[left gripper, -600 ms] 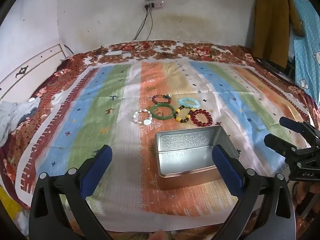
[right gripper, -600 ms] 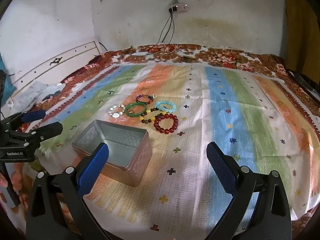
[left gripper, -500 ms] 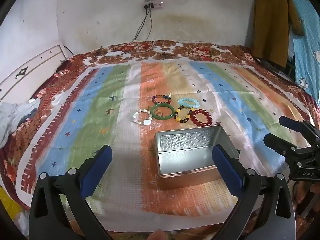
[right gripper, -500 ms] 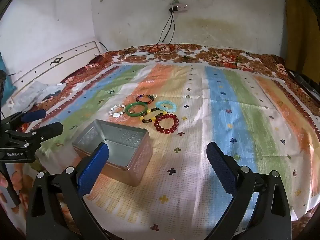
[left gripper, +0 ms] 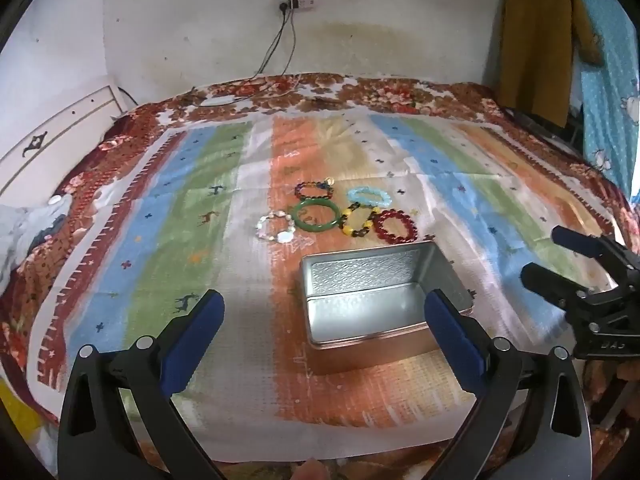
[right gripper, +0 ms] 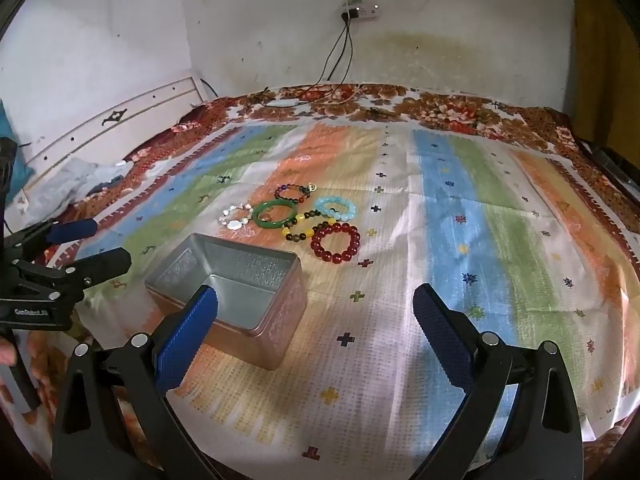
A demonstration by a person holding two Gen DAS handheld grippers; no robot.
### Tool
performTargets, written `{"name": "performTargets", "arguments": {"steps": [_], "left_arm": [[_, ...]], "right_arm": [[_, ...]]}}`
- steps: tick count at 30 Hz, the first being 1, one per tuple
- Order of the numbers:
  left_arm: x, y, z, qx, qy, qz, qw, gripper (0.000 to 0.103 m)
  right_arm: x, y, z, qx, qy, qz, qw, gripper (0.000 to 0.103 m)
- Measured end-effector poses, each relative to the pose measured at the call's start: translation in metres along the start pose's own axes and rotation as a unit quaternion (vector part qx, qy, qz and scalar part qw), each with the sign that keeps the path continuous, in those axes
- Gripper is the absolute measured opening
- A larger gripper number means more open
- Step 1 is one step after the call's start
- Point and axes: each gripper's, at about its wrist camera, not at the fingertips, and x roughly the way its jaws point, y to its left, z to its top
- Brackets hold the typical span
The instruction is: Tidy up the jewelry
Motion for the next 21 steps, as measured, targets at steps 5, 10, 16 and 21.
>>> {"name": "performTargets", "arguments": {"steps": [5, 10, 16, 21], "left_arm": [[0.0012, 0.0010, -0.0005, -0.002, 0.006, 0.005, 1.0000, 0.098], [0.0021, 0.0061, -0.0009, -0.011, 0.010, 0.010, 0.9998, 0.098], [0.0013, 0.0059, -0.0022, -0.010, 0.009, 0.017, 0.9998, 0.097], [0.0015, 0.0073, -0.0010, -0.010, 0.010, 0.017, 0.9997, 0.097]], "right_arm": [[-0.0009, -0.0006, 0.0018, 0.007, -0.004, -0.002, 1.000, 0.099], [-0.0016, -0.0024, 0.0029, 0.008, -0.003, -0.002, 1.000, 0.099], [-0.0018, -0.0027, 0.0020, 0.005, -0.001, -0.005, 1.000, 0.099], [-0.0014, -0.0017, 0.0016, 0.005, -0.001, -0.006, 1.000, 0.099]]}}
